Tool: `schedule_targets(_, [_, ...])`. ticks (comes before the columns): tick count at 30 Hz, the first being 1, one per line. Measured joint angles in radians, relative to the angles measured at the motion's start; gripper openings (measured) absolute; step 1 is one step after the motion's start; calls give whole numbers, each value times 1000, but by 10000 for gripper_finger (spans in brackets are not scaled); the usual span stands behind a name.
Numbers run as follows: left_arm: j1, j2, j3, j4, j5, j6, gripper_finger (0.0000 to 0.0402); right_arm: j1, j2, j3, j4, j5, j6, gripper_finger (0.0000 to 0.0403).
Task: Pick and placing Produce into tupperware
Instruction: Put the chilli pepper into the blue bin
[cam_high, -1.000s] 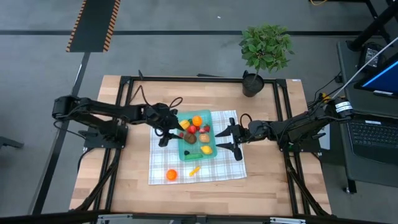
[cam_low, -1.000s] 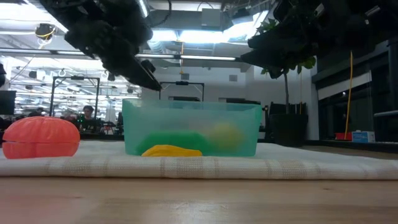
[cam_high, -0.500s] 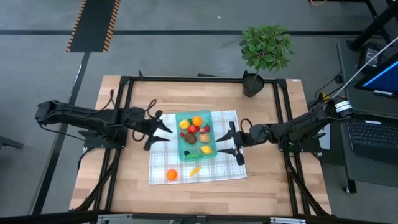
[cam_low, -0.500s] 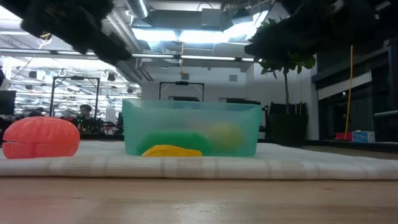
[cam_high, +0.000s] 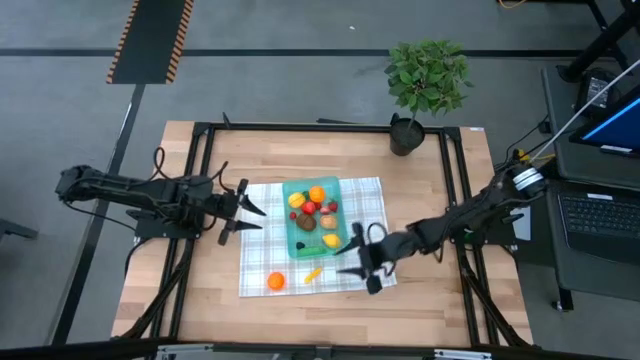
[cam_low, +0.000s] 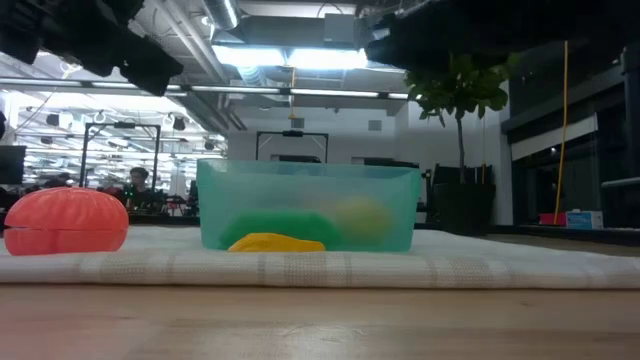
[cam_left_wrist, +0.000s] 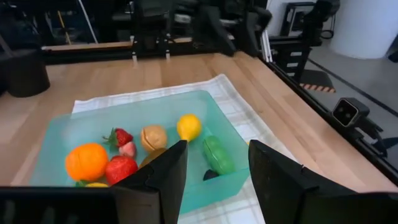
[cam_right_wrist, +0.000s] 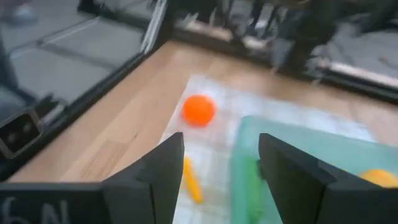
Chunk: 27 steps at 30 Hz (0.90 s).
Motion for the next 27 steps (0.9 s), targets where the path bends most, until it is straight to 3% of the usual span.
schedule_targets(13, [-11,-166,-78,-2,1,-29,160,51,278,325,-308,44,54,209])
schedule_targets(21, [-11,-180,-78,-1,5,-49,155,50,406,550,-643,45,62,209])
schedule_targets(27, [-11,-180,-78,-1,5,-49,162,45,451,639,-749,67,58,209])
